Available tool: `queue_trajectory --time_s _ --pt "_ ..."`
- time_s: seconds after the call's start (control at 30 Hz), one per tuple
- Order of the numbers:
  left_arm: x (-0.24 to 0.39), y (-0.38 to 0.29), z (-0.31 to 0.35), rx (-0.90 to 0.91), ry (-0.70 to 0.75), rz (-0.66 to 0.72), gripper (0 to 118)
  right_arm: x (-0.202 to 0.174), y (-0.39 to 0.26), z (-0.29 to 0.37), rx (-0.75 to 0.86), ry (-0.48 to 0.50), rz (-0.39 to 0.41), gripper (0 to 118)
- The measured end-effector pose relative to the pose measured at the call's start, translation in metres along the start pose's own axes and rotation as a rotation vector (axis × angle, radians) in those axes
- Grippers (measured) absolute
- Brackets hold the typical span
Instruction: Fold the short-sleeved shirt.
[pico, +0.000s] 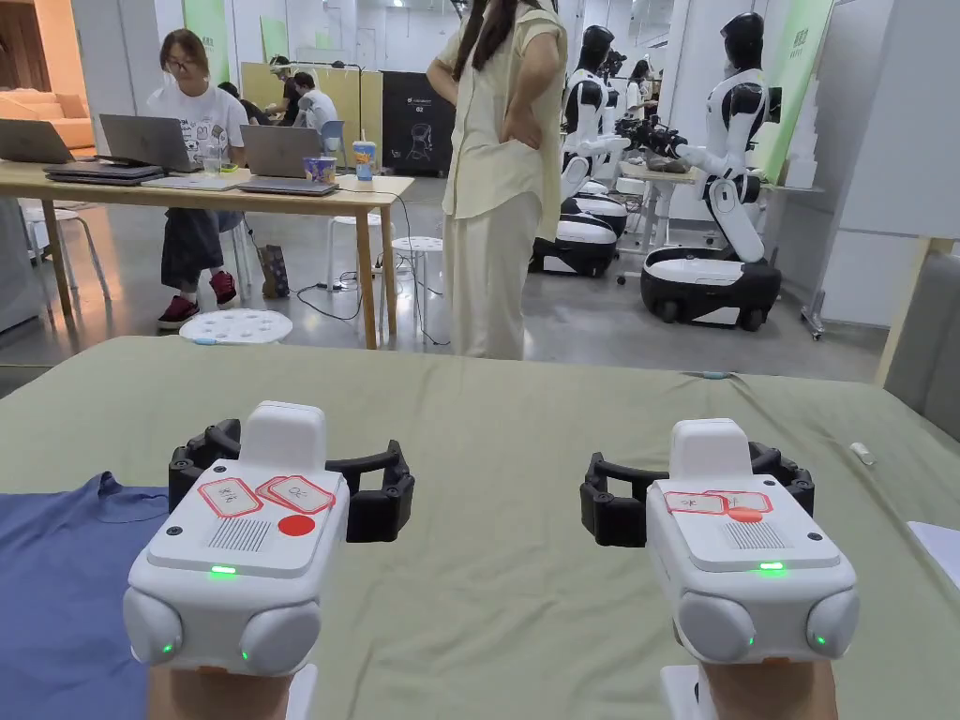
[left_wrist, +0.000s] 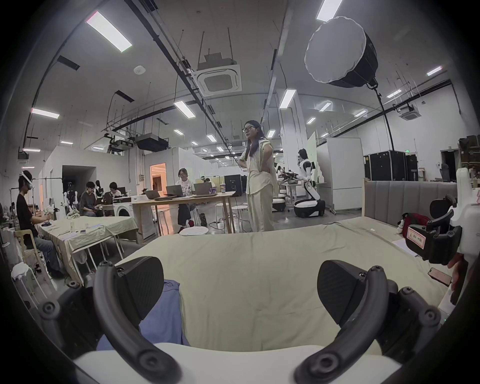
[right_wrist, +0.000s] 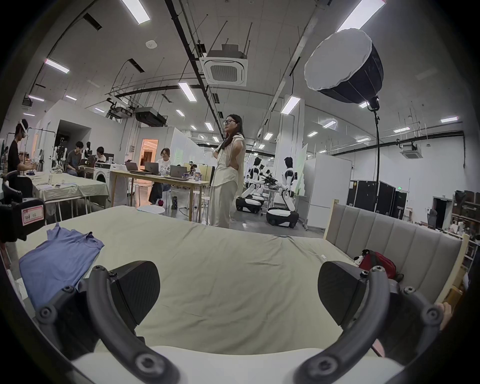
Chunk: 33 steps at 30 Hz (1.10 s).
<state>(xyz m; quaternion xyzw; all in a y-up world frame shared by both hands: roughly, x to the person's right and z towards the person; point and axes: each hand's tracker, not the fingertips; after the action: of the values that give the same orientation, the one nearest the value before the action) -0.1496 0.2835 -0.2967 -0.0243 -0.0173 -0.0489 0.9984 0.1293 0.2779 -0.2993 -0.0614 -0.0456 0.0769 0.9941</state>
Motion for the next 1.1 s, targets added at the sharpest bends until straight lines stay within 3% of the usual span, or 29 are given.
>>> queue_trajectory --time_s 1.1 --pt "-0.0001 -0.0034 0.0018 0.002 0.007 -0.005 118 0.0023 -0.0071 -0.0005 0.013 -0.005 0.003 118"
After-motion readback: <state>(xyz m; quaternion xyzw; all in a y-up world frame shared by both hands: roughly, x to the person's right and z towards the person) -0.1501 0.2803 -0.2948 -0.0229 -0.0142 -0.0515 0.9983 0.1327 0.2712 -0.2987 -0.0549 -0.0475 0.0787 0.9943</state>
